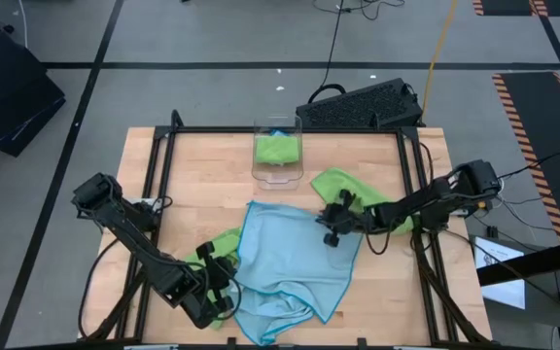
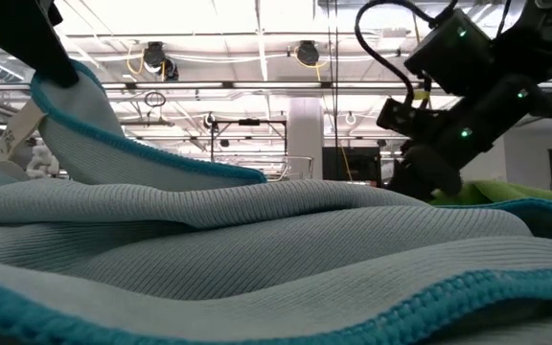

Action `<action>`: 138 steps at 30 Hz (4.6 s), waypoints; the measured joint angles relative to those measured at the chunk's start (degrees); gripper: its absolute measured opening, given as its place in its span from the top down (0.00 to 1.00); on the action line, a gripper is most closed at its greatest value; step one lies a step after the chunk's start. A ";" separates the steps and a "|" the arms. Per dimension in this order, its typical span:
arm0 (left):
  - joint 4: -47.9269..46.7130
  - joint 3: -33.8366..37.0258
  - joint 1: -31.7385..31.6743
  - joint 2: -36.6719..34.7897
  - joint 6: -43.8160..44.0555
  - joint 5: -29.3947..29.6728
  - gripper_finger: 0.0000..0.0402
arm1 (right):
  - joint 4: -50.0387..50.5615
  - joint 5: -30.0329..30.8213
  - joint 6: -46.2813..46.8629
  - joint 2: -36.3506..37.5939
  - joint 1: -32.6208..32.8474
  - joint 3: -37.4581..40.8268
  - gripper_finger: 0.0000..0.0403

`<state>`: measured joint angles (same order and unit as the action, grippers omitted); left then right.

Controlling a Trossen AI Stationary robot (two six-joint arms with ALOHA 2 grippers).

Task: Fold microfiber towels
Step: Fold the right blue towel

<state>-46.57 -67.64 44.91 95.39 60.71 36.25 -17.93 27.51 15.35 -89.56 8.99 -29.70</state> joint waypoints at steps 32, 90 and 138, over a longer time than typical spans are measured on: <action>0.19 0.00 0.44 -0.07 4.32 -0.21 0.98 | 29.35 -27.82 -39.79 -22.29 -11.27 -58.38 0.85; 3.78 0.00 0.48 -0.04 6.71 0.92 0.98 | 43.08 -22.98 -71.47 -44.41 -17.87 -77.69 0.65; -2.69 0.00 0.61 -0.04 5.33 -0.04 0.98 | 50.91 -21.51 -66.56 -41.29 -14.67 -79.43 1.00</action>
<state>-49.26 -67.64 45.52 95.35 66.04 36.21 32.98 5.99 -51.21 -130.85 -5.68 -109.13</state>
